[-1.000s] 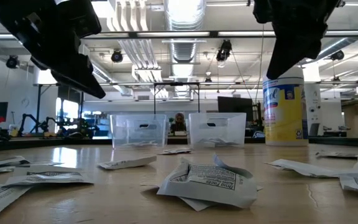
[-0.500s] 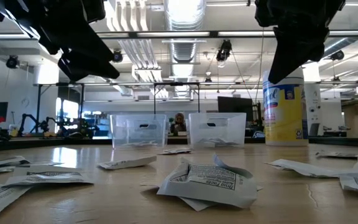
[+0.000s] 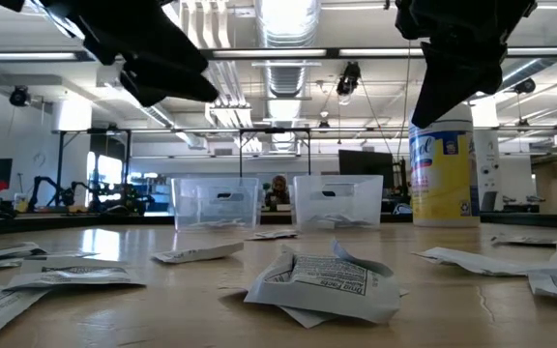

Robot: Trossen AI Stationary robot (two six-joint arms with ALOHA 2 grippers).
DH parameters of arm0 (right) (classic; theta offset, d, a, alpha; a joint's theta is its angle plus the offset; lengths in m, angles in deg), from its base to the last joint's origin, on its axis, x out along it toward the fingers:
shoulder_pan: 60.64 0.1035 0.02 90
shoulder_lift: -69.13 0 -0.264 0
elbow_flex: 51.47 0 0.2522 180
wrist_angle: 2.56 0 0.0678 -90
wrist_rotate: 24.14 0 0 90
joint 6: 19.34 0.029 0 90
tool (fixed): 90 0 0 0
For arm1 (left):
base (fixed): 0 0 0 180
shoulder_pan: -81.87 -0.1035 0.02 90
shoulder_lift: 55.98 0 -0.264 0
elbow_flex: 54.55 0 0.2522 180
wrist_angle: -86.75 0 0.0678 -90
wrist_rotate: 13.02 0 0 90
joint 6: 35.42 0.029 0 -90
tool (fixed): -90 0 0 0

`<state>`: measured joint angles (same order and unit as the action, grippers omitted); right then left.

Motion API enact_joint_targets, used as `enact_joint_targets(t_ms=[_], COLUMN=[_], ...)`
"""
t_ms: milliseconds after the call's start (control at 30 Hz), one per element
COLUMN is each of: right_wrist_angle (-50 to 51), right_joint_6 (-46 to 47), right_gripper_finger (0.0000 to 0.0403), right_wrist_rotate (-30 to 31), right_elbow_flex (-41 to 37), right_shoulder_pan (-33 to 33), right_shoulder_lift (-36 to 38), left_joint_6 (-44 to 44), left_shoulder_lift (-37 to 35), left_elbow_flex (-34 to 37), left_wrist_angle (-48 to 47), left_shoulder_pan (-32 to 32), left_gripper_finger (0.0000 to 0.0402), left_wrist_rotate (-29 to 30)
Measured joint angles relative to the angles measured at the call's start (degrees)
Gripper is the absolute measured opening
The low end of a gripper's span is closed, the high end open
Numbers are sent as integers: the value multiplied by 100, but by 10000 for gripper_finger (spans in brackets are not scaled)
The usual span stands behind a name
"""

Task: Pick & Place First Aid Supplies
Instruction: Put the gray towelette pack into the right transparent bin

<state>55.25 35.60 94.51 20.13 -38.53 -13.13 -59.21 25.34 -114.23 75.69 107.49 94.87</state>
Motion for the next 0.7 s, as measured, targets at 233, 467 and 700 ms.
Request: enact_joint_targets(t_ms=[233, 467, 700], right_wrist_angle=[11, 14, -14], right_joint_6=[-114, -133, -133], right_gripper_finger=[43, 43, 43], right_wrist_rotate=[-1, -1, -3], right_elbow_flex=[0, 0, 0], right_shoulder_pan=[0, 0, -4], right_shoulder_lift=[0, 0, 0], left_joint_6=[-54, -166, 85], left_shoulder_lift=[885, 1525, 1940], left_elbow_flex=[-459, -869, -1190], left_wrist_angle=[-65, -386, -598], left_shoulder_pan=[82, 324, 462], left_gripper_finger=[192, 192, 192], left_wrist_rotate=[27, 510, 870])
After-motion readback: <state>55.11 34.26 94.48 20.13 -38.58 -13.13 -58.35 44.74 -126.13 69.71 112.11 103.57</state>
